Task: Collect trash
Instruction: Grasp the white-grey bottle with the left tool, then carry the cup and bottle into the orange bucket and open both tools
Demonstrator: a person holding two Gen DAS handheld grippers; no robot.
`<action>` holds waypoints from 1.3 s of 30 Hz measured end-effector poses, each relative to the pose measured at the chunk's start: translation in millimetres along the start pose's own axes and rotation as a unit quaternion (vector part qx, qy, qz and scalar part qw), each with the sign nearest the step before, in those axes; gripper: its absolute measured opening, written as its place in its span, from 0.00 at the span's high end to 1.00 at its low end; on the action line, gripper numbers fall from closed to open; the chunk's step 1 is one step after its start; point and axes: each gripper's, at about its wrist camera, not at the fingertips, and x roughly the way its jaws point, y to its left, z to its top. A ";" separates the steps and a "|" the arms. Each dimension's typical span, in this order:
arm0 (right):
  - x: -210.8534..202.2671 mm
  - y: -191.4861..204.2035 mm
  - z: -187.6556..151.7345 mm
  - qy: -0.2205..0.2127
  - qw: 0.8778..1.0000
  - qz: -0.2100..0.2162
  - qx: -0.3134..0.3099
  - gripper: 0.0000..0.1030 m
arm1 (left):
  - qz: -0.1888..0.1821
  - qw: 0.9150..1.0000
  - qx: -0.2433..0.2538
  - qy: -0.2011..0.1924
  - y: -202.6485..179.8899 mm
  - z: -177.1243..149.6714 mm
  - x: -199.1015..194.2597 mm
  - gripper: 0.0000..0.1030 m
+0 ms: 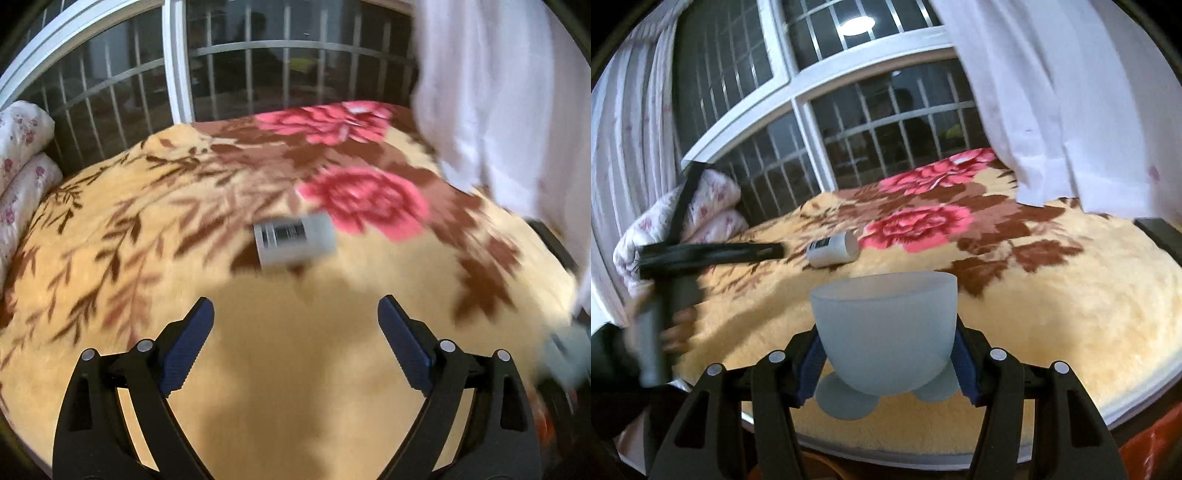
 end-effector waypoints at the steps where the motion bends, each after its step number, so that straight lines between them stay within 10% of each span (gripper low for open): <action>1: -2.9 -1.6 -1.9 -0.004 1.000 -0.002 0.002 0.43 | -0.001 1.000 -0.004 0.008 -1.1 10.0 16.5 0.15; 19: 2.3 -14.9 -19.1 -0.013 1.000 0.013 0.021 0.43 | 0.044 0.999 -0.012 0.024 -7.1 48.0 101.2 0.14; 25: 7.2 -11.7 -19.0 -0.013 1.000 0.016 0.022 0.43 | 0.019 0.993 -0.057 0.100 10.6 42.4 140.5 0.14; 39: 7.6 -0.6 -21.2 -0.002 1.000 0.004 0.015 0.43 | 0.029 0.995 -0.074 0.055 14.6 41.1 127.4 0.21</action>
